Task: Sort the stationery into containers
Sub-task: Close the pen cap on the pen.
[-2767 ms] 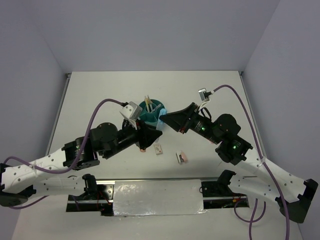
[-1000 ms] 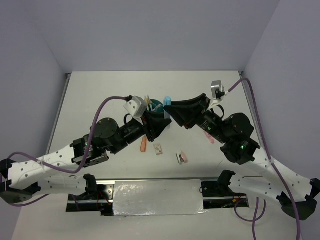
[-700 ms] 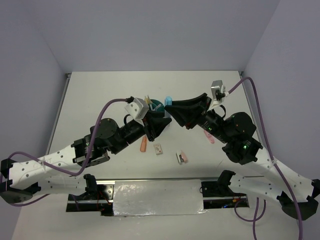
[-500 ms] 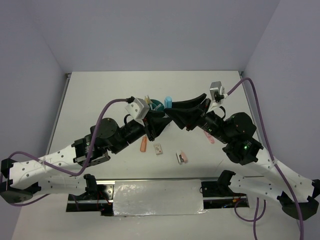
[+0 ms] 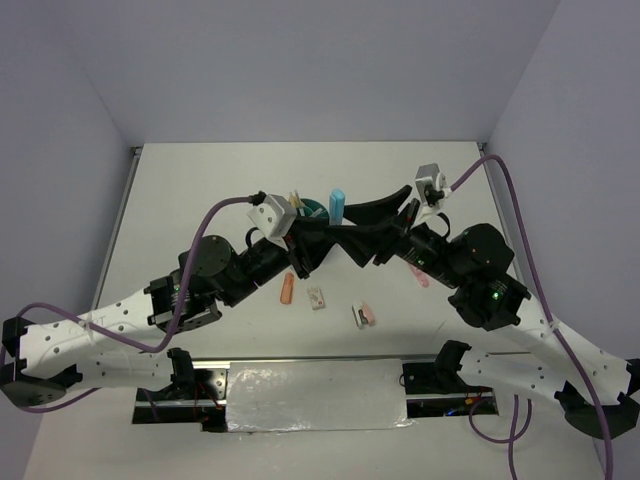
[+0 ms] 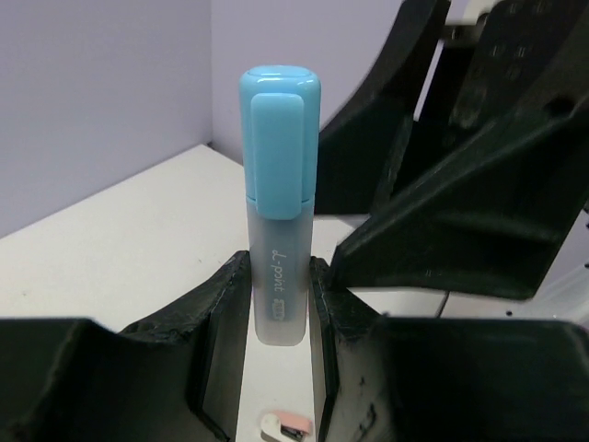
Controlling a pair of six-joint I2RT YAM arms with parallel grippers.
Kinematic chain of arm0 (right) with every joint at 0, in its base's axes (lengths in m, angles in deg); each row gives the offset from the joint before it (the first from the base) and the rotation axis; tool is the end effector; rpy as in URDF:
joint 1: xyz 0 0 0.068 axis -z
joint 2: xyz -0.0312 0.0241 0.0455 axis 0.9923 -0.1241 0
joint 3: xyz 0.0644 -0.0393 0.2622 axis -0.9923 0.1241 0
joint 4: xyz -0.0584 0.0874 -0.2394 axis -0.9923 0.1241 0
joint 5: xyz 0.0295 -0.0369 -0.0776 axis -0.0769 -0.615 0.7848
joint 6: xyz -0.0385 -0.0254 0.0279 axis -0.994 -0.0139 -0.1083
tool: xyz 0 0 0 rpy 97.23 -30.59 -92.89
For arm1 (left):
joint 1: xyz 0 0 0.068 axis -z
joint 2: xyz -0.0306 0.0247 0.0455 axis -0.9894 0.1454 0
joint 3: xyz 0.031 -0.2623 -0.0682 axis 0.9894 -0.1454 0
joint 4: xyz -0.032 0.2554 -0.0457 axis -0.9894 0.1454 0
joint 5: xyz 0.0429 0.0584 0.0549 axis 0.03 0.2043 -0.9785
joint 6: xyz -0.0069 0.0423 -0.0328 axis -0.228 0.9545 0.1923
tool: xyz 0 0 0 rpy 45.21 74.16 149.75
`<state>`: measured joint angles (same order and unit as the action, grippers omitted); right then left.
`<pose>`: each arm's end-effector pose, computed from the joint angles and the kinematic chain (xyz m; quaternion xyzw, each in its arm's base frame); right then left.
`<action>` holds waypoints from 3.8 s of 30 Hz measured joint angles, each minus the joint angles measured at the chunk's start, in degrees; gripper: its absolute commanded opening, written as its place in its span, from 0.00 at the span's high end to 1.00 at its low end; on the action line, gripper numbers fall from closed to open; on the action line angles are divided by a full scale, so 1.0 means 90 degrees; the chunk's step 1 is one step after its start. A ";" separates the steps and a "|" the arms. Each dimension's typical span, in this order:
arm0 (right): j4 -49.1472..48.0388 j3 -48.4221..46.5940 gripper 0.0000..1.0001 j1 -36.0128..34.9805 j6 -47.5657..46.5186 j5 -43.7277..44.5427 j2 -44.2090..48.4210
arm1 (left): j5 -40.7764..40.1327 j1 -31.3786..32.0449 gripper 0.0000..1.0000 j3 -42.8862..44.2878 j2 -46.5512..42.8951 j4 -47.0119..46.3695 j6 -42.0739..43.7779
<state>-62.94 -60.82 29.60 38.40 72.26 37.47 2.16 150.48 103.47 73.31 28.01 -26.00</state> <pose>0.0944 0.1346 0.4524 -0.2309 0.5302 0.5009 0.6440 0.0914 -0.2040 0.4494 0.1823 0.5933 -0.4156 0.6649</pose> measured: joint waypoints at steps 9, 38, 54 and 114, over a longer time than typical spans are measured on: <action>0.0500 -0.0114 0.50 -0.0024 -0.0002 0.0454 -0.0058 | -0.0117 -0.0039 1.00 0.0000 -0.0017 -0.0109 0.0153; 0.0687 -0.0481 1.00 -0.0036 -0.0226 0.0491 -0.0493 | -0.0165 -0.0090 0.49 0.0121 -0.0002 0.0119 -0.0046; 0.1690 -0.1421 1.00 0.1588 -0.0087 -0.2739 -0.0855 | 0.1486 -0.0085 0.01 0.0818 -0.0148 0.1375 0.0092; 0.1076 -0.1712 0.00 0.2137 0.0794 -0.5345 -0.0690 | 0.3237 -0.0206 1.00 0.1579 0.0466 0.0991 -0.0571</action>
<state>-53.26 -76.23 48.83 45.55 24.15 31.26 31.30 148.62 117.68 77.50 36.93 -31.13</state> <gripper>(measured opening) 0.994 0.313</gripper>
